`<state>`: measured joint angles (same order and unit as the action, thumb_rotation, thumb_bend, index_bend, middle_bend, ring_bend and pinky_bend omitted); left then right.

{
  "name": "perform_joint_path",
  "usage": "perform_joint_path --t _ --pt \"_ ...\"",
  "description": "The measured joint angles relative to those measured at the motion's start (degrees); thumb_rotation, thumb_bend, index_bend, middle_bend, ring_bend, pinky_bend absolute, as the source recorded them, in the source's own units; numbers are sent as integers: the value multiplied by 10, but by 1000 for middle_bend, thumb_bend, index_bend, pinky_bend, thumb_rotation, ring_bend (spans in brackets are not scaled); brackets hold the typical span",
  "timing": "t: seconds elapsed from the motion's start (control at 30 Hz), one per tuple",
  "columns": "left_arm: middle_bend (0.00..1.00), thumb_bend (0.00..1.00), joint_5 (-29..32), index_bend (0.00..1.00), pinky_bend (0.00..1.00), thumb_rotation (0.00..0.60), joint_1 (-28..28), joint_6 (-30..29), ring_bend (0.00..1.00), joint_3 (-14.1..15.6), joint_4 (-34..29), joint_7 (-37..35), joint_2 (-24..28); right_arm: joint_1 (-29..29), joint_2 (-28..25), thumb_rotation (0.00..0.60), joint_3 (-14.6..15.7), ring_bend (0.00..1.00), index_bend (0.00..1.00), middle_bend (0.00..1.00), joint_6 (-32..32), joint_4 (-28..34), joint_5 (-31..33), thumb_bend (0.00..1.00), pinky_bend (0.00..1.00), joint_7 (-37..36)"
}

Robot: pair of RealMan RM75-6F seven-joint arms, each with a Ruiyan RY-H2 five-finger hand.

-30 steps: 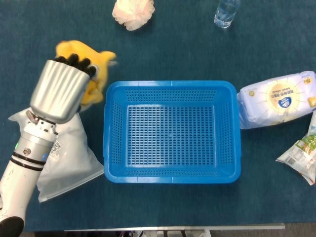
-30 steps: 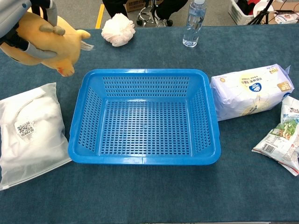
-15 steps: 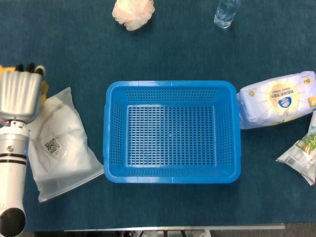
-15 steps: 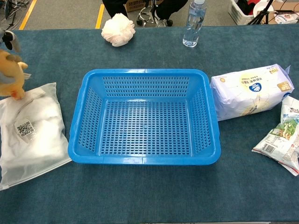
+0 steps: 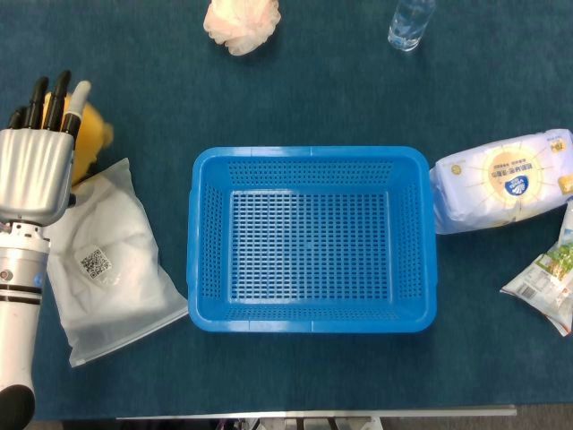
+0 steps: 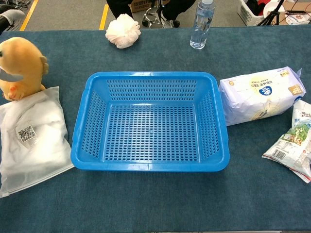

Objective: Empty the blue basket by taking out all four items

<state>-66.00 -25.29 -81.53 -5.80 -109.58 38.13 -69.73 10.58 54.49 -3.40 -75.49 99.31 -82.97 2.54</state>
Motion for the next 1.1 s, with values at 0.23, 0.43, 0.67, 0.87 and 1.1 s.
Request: perform_joint_path --t 0.23,0.43,0.67,0.87,1.1 --pt "176 30 -118 335 338 600 21 -35 138 -5 44 -180 -13 -12 -11 600 1 195 65 277 -25 18 -6 0 482 12" --pt "270 30 -178 394 393 600 48 -51 195 11 65 -273 3 -37 -11 600 7 195 68 277 -71 34 -19 0 483 44" --pt "283 30 -180 402 426 600 88 -40 203 45 81 -371 41 -88 4 600 16 195 100 277 -157 48 -30 0 482 120" --pt "302 30 -174 419 435 600 124 -55 214 51 105 -424 48 -137 28 600 22 195 104 277 -220 58 -31 0 482 184" --pt "304 30 -170 423 436 600 137 -54 214 46 119 -434 46 -141 33 600 17 195 104 277 -212 63 -21 0 483 177"
